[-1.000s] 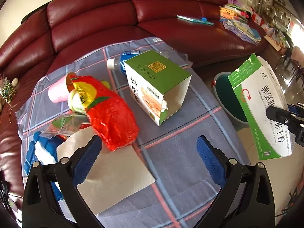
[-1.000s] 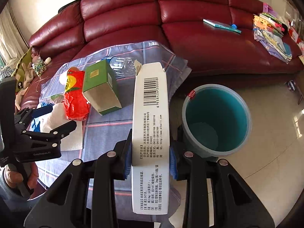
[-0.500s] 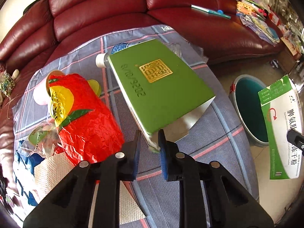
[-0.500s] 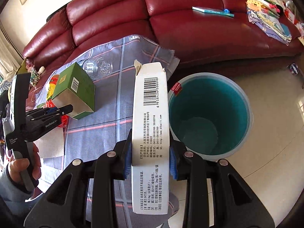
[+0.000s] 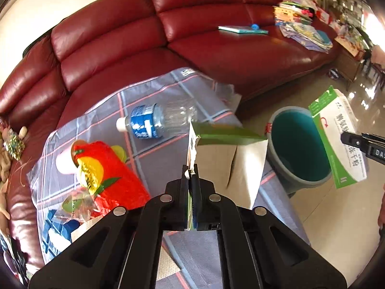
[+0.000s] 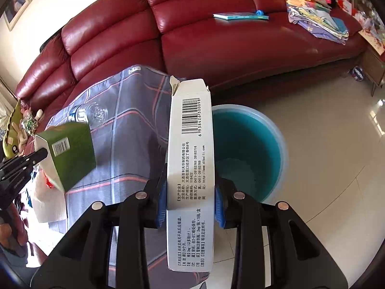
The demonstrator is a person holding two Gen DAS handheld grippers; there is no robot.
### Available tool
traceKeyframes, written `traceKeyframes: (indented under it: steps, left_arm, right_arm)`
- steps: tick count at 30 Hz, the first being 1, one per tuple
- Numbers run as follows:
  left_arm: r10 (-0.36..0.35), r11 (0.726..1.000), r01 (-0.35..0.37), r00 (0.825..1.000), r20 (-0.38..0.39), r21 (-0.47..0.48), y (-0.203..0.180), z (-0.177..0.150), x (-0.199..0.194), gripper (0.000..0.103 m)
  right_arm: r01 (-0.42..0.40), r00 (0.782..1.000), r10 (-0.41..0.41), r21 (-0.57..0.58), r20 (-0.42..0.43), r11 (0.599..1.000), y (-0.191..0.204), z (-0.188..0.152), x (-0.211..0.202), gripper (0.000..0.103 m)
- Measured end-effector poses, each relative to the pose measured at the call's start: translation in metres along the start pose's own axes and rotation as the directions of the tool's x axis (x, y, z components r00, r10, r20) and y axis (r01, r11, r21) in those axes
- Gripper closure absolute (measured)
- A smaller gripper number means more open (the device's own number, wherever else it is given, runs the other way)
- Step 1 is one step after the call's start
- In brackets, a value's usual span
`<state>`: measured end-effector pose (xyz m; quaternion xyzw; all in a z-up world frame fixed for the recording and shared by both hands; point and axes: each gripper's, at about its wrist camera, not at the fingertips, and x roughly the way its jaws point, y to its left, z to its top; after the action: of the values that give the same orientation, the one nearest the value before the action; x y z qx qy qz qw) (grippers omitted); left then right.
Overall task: Collect trash
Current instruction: 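Carry the medicine box with the right gripper over the teal bucket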
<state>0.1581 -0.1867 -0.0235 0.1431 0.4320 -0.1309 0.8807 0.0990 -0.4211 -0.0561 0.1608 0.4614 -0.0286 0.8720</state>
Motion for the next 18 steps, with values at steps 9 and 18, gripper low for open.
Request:
traceKeyframes:
  steps: [9,18]
  left_arm:
    - [-0.153,0.979,0.155,0.988,-0.024,0.132,-0.088,0.045,0.022,0.101]
    - [-0.268,0.944,0.268,0.963,-0.027,0.194,-0.154,0.085,0.041,0.101]
  right_arm:
    - [0.042,0.999,-0.040,0.110,-0.029,0.993,-0.059,0.006,0.010,0.073]
    - [0.086,0.996,-0.083,0.155,-0.027,0.984,-0.087,0.011,0.007,0.073]
